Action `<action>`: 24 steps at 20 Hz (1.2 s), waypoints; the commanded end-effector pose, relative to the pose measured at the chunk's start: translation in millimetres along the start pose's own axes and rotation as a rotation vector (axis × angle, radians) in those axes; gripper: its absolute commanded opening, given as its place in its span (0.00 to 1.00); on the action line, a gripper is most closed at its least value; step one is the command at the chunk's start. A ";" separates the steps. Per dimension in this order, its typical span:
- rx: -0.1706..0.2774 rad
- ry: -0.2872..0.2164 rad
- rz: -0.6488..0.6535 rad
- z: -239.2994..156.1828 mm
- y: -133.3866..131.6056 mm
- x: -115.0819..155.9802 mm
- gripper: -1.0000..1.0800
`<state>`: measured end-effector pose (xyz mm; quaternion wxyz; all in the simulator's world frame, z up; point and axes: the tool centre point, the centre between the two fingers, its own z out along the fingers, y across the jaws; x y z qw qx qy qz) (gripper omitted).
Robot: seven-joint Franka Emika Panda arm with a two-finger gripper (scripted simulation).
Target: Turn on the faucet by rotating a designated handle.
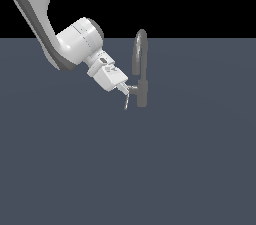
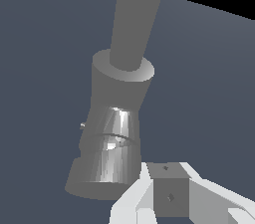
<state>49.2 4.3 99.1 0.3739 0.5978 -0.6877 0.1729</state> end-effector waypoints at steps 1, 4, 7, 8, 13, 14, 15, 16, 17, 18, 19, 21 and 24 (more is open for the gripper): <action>0.036 -0.005 0.026 11.6 -23.3 -7.2 0.00; 0.039 -0.007 0.021 15.6 -30.9 -11.3 0.00; 0.042 -0.009 0.016 19.4 -38.2 -15.4 0.00; 0.043 -0.009 0.015 20.6 -40.6 -16.8 0.00; 0.047 -0.012 0.007 26.5 -52.1 -23.2 0.00; 0.048 -0.012 0.006 27.6 -54.3 -24.5 0.00; 0.049 -0.013 0.004 28.7 -56.5 -25.7 0.00; 0.050 -0.013 0.003 29.8 -58.7 -26.9 0.00; 0.051 -0.014 0.001 30.9 -60.8 -28.1 0.00; 0.051 -0.014 0.000 31.9 -62.9 -29.4 0.00; 0.052 -0.015 -0.001 33.0 -65.0 -30.5 0.00; 0.054 -0.016 -0.004 34.9 -69.1 -32.9 0.00; 0.056 -0.017 -0.008 37.8 -74.9 -36.3 0.00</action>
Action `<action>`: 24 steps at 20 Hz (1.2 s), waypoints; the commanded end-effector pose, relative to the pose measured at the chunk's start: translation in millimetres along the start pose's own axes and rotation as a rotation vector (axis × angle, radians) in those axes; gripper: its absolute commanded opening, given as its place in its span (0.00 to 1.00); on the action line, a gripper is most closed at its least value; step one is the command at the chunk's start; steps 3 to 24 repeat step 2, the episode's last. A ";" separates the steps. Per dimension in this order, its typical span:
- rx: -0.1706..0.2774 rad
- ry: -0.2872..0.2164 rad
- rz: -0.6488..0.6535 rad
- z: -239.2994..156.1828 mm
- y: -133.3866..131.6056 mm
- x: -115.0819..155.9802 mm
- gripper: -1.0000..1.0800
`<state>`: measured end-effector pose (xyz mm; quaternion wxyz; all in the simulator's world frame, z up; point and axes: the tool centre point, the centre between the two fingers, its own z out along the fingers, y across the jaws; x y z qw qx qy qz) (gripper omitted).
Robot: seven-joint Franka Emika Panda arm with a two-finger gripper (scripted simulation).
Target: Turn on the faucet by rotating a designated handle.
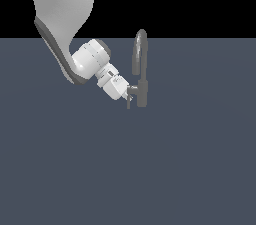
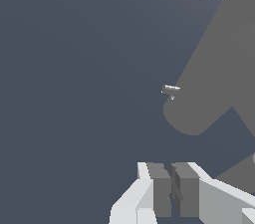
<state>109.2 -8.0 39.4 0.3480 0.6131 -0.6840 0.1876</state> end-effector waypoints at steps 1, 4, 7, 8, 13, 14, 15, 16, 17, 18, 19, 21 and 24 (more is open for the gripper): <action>-0.007 0.003 -0.004 9.6 -3.9 -2.3 0.00; -0.007 0.003 -0.004 9.6 -3.9 -2.3 0.00; -0.007 0.003 -0.004 9.6 -3.9 -2.3 0.00; -0.007 0.003 -0.004 9.6 -3.9 -2.3 0.00; -0.007 0.003 -0.004 9.6 -3.9 -2.3 0.00; -0.007 0.003 -0.004 9.6 -3.9 -2.3 0.00; -0.007 0.003 -0.004 9.6 -3.9 -2.3 0.00; -0.007 0.003 -0.004 9.6 -3.9 -2.3 0.00; -0.007 0.003 -0.004 9.6 -3.9 -2.3 0.00; -0.007 0.003 -0.004 9.6 -3.9 -2.3 0.00; -0.007 0.003 -0.004 9.6 -3.9 -2.3 0.00; -0.007 0.003 -0.004 9.6 -3.9 -2.3 0.00; -0.007 0.003 -0.004 9.6 -3.9 -2.3 0.00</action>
